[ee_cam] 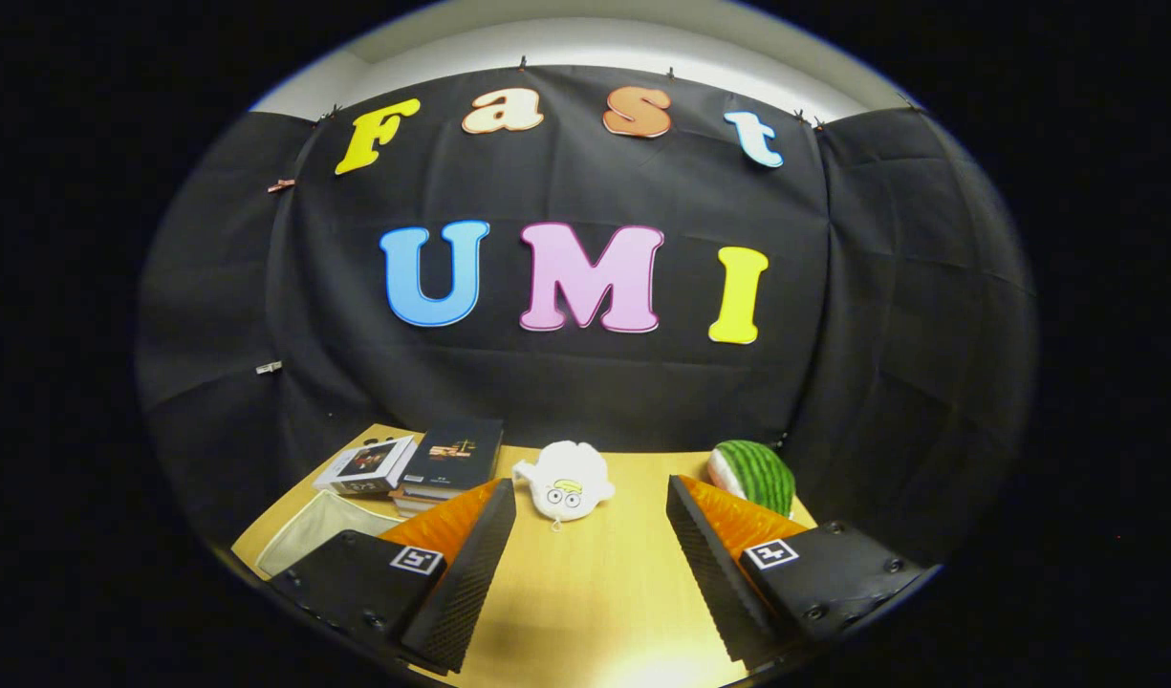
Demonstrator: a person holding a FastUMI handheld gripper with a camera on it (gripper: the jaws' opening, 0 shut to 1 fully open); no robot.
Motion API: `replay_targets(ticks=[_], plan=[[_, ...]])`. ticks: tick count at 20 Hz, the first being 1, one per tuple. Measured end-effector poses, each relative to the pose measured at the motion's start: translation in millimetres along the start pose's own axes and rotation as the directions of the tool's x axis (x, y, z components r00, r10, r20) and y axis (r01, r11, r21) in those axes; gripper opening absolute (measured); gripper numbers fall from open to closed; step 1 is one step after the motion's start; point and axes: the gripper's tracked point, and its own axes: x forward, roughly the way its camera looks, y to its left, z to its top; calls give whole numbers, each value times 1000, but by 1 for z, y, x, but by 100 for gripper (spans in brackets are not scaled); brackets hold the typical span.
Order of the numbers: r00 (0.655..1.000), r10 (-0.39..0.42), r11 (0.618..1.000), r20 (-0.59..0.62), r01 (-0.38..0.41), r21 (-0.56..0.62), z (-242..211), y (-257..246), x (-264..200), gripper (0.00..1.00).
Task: Open the storage box then place both shoes into the box .Put the left shoe in first, then the right shoe, with the right side of both shoes facing outward in a uniform manner.
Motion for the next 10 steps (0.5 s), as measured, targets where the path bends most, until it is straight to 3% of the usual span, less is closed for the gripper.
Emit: replay_targets(ticks=[10], plan=[[996,-76,995,48,73,61,12,-95,-24,98]])
